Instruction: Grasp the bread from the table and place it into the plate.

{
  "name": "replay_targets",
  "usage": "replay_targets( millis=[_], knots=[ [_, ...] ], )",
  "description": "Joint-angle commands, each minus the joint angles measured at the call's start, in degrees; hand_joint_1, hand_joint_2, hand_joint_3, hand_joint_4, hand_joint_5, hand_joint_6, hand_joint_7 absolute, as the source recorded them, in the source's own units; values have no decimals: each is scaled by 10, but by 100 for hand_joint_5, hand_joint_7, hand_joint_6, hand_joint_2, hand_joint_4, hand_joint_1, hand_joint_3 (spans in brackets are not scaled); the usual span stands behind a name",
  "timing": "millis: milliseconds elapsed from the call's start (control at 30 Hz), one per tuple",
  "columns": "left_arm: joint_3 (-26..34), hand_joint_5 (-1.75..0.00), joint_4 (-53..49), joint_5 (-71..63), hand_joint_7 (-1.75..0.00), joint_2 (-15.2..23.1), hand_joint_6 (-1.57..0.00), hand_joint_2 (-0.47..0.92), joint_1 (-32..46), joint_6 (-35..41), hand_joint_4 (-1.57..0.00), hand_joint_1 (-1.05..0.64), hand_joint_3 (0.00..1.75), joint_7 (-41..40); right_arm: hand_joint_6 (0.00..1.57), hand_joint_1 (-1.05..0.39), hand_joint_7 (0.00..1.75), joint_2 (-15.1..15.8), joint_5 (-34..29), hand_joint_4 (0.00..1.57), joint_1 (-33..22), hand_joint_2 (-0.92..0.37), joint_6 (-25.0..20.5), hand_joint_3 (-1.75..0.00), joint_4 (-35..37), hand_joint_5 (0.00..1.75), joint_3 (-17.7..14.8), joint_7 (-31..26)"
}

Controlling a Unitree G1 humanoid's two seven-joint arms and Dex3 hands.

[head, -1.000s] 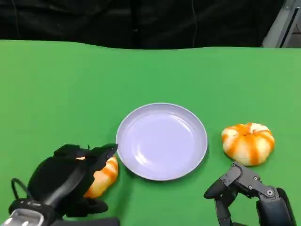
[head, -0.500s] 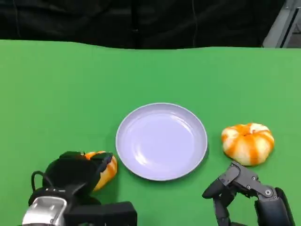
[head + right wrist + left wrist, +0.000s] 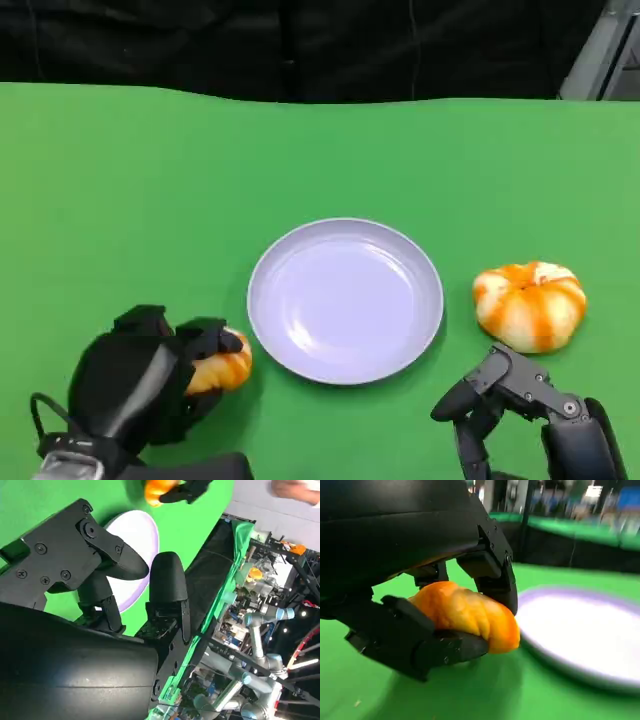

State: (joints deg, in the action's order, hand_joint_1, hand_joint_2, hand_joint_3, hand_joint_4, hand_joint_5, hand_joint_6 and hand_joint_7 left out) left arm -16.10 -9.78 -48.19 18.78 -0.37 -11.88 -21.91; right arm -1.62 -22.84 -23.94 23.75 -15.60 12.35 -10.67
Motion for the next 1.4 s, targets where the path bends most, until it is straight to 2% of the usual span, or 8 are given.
replay_targets(
  millis=[33, 367, 567, 1167, 1233, 1300, 1367, 1400],
  knots=[
    [16, -175, 40, 11, -132, 25, -87, 29, 12, -58, -91, -17, 142, -52, 67, -18, 134, 3, 3, 78, 1, -42, 2, -124, 0, 161, 0, -3],
    [9, -168, 92, 31, -122, 8, -93, 19, -31, -74, -95, -13, 148, -3, 66, -17, 134, 4, 5, 78, 8, -40, 6, -127, 12, 161, 0, -5],
    [-6, -174, 68, 30, -134, -13, -90, 19, -69, -78, -93, -12, 148, -3, 66, -17, 133, 2, 6, 78, 8, -40, 10, -126, 18, 162, 2, -7],
    [-101, -175, -289, 12, -142, -133, -86, 29, -306, -96, -91, -17, 128, -76, 67, -15, 131, 7, -2, 80, 6, -39, 16, -126, 19, 160, 9, -18],
    [-106, -175, -322, 18, -136, -142, -85, 33, -317, -94, -86, -15, 119, -73, 67, -15, 131, 7, -2, 80, 4, -39, 17, -125, 20, 161, 10, -18],
    [-115, -127, -335, 19, -68, -143, -77, 62, -323, -78, -69, -24, 65, -41, 67, -14, 131, 7, -1, 80, 2, -40, 17, -125, 19, 161, 11, -18],
    [-126, -92, -333, 17, -23, -138, -66, 84, -327, -59, -44, -34, 28, 4, 67, -14, 131, 7, -1, 79, 1, -40, 15, -125, 17, 161, 11, -17],
    [-134, -86, -321, 13, -17, -132, -63, 87, -327, -38, -38, -36, 24, 47, 67, -14, 131, 6, 1, 79, 1, -40, 15, -125, 17, 161, 12, -17]
  ],
)
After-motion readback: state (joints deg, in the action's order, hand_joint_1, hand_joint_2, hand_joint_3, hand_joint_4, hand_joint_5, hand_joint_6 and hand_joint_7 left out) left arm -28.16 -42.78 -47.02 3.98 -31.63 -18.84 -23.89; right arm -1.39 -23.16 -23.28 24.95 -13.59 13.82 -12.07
